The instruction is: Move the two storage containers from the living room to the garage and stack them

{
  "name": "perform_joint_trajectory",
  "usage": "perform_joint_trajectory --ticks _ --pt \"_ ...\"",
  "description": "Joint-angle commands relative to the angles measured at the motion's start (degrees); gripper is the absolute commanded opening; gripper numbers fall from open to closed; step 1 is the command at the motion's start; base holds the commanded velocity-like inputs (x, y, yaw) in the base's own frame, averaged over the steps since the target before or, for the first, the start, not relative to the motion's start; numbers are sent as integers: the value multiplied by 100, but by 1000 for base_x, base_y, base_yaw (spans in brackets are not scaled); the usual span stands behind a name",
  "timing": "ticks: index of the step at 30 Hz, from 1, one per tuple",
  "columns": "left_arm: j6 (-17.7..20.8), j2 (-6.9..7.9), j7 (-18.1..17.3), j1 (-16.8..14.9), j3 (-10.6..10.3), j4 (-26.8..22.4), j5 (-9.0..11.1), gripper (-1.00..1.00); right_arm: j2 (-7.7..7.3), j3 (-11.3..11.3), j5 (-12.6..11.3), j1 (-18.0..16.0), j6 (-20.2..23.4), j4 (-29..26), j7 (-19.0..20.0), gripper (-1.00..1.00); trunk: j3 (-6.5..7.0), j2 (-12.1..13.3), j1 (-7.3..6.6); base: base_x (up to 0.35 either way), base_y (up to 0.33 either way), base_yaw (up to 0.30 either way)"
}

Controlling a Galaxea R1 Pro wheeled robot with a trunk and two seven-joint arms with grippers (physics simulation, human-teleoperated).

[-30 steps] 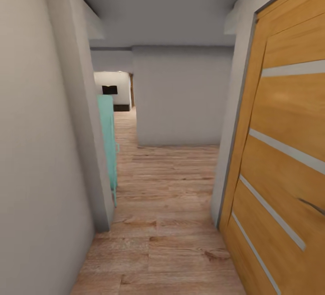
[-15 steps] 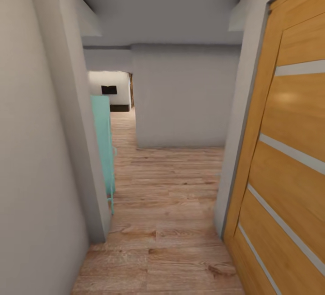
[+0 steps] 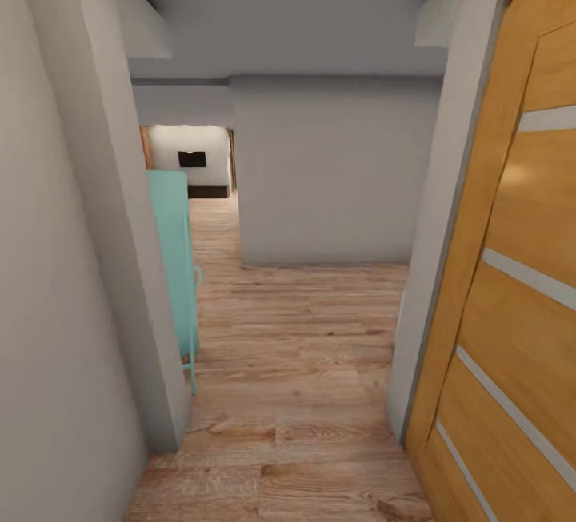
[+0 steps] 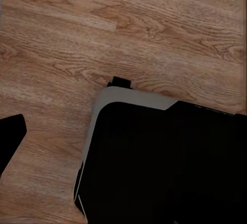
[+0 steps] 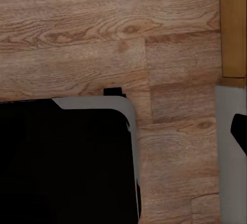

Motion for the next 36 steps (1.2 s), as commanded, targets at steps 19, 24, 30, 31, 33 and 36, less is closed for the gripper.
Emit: perform_joint_trajectory --ticks 19,24,30,31,33,36 --pt "9 4 11 -1 5 -2 29 100 -11 63 -36 -5 -21 18 -3 100 -2 -3 5 323 0 0" --pt "3 4 11 -1 5 -2 30 100 -11 66 -34 -5 -12 18 -3 100 -2 -3 5 323 0 0" --pt "-32 4 11 -1 5 -2 36 100 -11 67 -33 -5 -19 18 -3 100 -2 -3 5 323 0 0" --pt "-39 4 11 -1 5 -2 37 100 -11 70 -33 -5 -19 18 -3 100 -2 -3 5 324 0 0" --pt "-48 4 11 -1 5 -2 38 100 -11 76 -30 -5 -21 18 -3 100 -2 -3 5 324 0 0" --pt "-51 4 11 -1 5 -2 40 100 -11 91 -27 -5 -26 18 -3 100 -2 -3 5 324 0 0"
